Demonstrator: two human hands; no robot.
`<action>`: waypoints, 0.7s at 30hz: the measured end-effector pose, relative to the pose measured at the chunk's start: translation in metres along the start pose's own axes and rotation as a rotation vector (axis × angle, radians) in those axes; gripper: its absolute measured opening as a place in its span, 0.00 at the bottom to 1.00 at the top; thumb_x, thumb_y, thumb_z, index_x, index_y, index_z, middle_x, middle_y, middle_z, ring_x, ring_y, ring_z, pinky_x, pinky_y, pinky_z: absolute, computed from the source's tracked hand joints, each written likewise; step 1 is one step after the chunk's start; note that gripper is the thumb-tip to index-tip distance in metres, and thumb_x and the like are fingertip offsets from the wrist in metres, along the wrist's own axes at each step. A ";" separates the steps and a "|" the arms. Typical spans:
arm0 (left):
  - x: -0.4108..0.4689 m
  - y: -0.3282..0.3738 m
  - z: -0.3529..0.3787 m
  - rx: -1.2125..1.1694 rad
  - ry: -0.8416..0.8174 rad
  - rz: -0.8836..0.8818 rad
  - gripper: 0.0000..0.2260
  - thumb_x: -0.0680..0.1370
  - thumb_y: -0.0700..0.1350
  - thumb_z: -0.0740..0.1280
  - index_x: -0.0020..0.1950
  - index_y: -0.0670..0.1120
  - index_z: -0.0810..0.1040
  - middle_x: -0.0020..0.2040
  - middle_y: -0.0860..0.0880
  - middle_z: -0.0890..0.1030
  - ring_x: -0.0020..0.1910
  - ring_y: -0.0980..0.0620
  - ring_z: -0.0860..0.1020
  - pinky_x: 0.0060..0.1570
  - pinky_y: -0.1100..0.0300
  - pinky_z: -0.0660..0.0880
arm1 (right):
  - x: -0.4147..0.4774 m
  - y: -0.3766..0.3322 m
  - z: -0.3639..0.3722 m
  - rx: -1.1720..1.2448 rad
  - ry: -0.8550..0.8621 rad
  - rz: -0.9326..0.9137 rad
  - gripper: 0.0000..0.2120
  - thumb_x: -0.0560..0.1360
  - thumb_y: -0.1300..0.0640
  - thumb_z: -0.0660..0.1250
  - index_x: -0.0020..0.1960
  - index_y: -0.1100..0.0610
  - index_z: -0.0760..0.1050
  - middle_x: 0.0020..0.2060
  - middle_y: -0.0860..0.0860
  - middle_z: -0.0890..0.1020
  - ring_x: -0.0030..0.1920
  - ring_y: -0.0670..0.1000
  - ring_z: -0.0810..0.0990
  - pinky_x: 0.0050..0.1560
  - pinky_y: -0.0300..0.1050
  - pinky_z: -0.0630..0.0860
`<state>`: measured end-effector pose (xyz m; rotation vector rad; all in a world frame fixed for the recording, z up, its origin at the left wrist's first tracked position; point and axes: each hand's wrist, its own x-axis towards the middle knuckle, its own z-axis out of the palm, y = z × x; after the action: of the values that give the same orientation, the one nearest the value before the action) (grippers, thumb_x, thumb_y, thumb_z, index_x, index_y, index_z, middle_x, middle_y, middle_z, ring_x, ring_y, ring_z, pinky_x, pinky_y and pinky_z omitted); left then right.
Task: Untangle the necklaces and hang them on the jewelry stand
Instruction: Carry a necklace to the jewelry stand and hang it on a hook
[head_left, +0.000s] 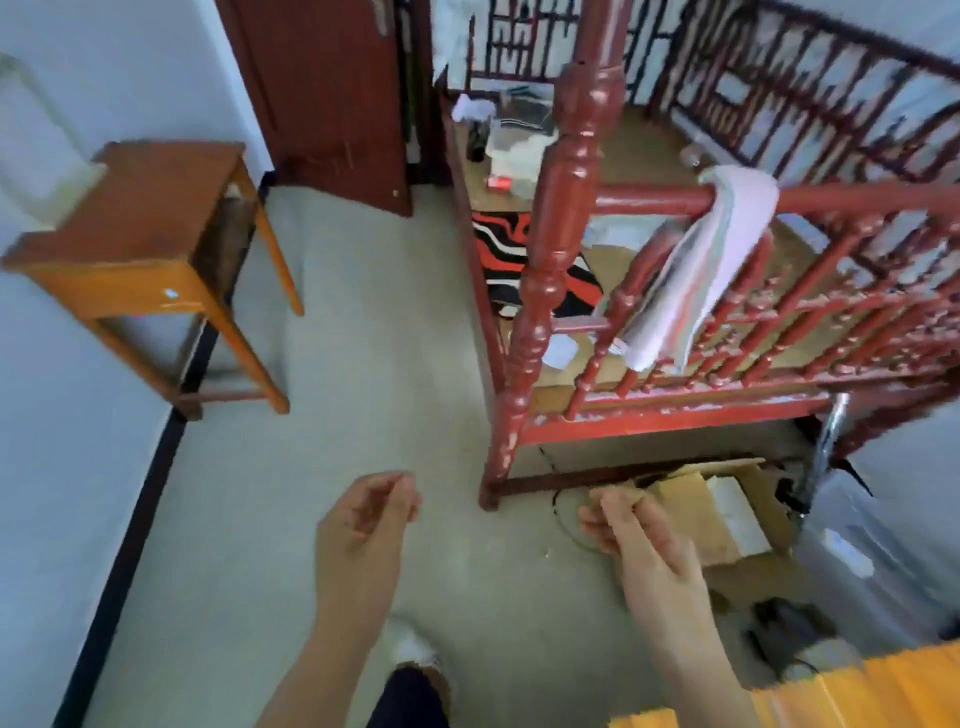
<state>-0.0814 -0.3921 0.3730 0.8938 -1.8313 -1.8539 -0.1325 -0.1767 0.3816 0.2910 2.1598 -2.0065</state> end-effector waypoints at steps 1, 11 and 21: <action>0.026 -0.005 -0.010 -0.003 0.021 -0.043 0.06 0.78 0.42 0.69 0.42 0.49 0.83 0.37 0.47 0.84 0.41 0.48 0.82 0.50 0.54 0.78 | 0.018 0.000 0.028 -0.050 -0.047 0.006 0.09 0.81 0.59 0.65 0.44 0.59 0.82 0.36 0.49 0.84 0.43 0.48 0.80 0.51 0.40 0.75; 0.257 0.058 -0.095 -0.033 0.181 -0.038 0.05 0.78 0.37 0.68 0.50 0.45 0.82 0.41 0.47 0.84 0.40 0.53 0.82 0.39 0.68 0.76 | 0.166 -0.091 0.276 -0.164 -0.362 -0.064 0.04 0.79 0.60 0.69 0.50 0.53 0.82 0.43 0.48 0.85 0.46 0.44 0.82 0.48 0.30 0.73; 0.444 0.104 -0.156 -0.004 0.352 -0.024 0.06 0.80 0.40 0.66 0.49 0.46 0.83 0.40 0.50 0.85 0.38 0.54 0.82 0.42 0.60 0.76 | 0.293 -0.132 0.487 -0.104 -0.587 -0.001 0.11 0.83 0.57 0.62 0.50 0.56 0.83 0.44 0.51 0.86 0.45 0.44 0.84 0.42 0.30 0.76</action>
<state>-0.3152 -0.8125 0.4087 1.1605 -1.6051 -1.5910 -0.4508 -0.6652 0.3963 -0.2819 1.8653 -1.6885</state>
